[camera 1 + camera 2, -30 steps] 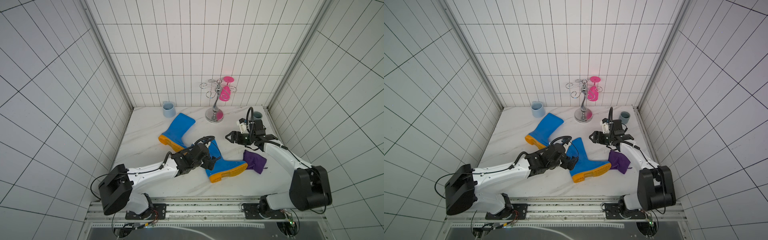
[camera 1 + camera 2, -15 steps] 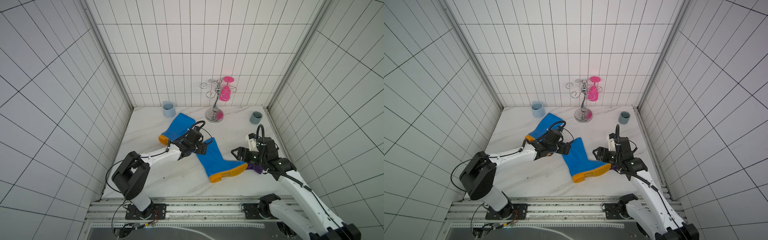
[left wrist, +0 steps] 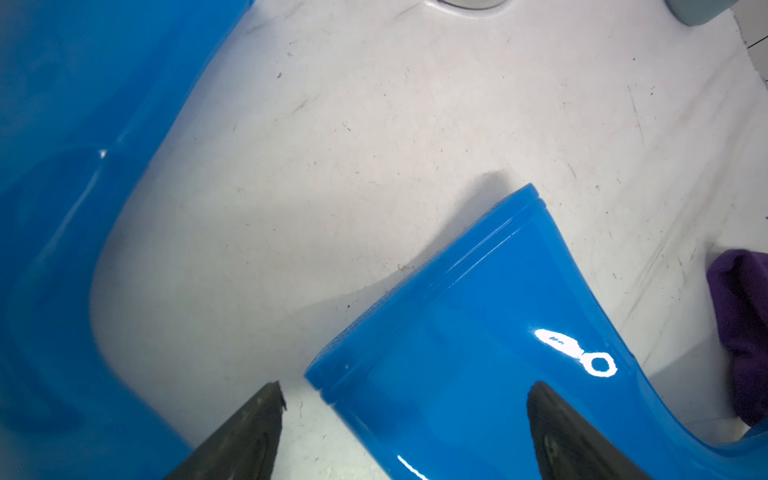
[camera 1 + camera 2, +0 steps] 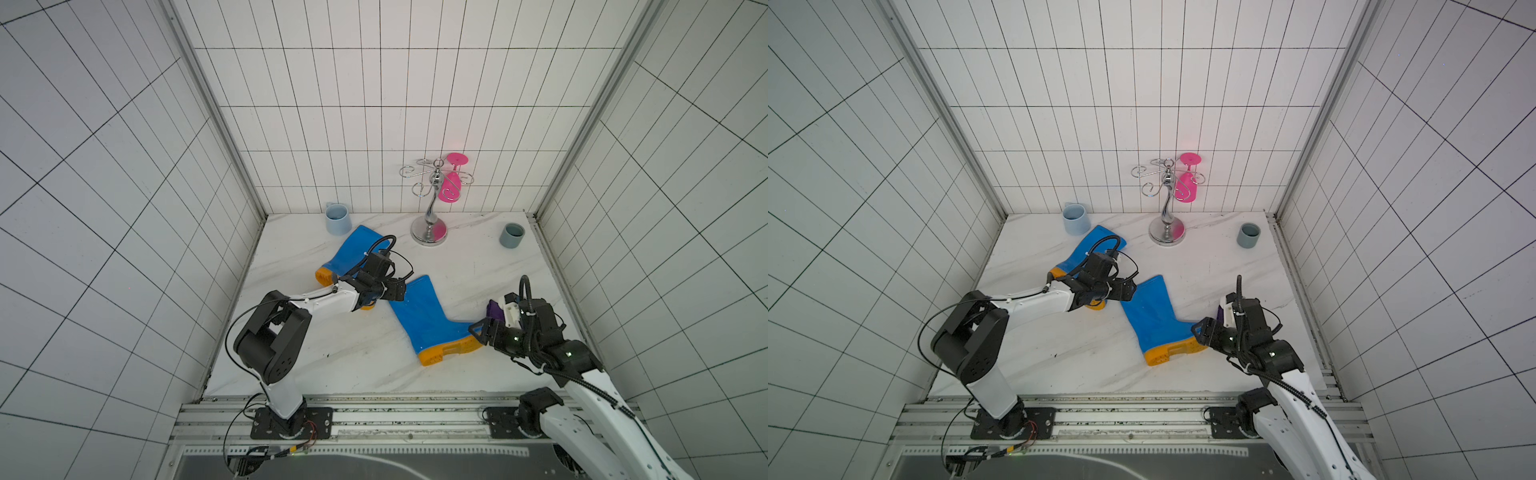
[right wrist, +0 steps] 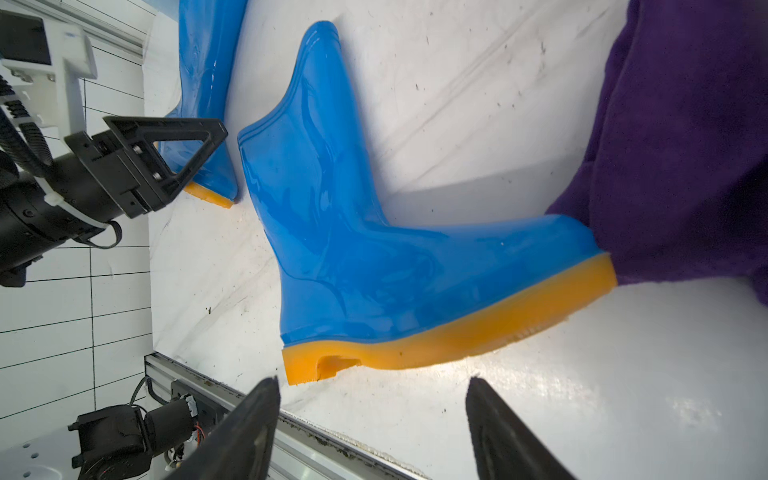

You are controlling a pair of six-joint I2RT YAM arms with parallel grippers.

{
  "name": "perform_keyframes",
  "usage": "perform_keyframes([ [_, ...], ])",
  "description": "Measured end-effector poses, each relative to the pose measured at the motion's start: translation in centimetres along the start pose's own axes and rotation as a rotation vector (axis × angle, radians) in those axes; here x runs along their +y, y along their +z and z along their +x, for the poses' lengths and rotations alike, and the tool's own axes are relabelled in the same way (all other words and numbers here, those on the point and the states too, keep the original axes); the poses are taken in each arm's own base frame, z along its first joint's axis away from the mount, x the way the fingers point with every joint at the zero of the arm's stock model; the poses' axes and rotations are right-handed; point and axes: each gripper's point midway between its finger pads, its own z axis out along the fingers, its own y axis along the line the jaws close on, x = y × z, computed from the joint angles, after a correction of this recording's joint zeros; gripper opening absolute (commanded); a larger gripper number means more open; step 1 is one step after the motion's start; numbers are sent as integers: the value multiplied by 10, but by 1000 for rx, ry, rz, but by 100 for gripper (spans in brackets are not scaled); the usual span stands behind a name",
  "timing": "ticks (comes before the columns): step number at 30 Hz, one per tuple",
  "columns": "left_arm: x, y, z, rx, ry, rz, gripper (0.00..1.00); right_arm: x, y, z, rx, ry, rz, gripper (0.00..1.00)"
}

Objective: Wipe the rubber boots with a cloth
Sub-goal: Adjust the rubber boot at the center of the board.

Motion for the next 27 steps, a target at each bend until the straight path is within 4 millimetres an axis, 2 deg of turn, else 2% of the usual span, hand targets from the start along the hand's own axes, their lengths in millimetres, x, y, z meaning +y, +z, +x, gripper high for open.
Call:
perform_keyframes([
  [4, 1, 4, -5, -3, -20, 23, 92, -5, 0, 8, 6, 30, 1, 73],
  [8, 10, -2, -8, -15, -56, 24, 92, -12, 6, 14, 25, 60, 10, 73],
  [14, 104, -21, -26, -84, -173, -217, 94, -21, 19, 21, 63, 86, 32, 73],
  [17, 127, -26, -26, -94, -194, -302, 94, -20, 25, 16, 63, 86, 33, 73],
  [21, 126, -32, -20, -105, -199, -296, 93, -25, 40, 12, 86, 77, 60, 74],
  [24, 115, -32, -14, -91, -203, -225, 93, -32, 53, 11, 124, 66, 99, 74],
  [27, 99, -27, -11, -67, -200, -139, 93, -29, 63, 0, 132, 26, 112, 74],
])
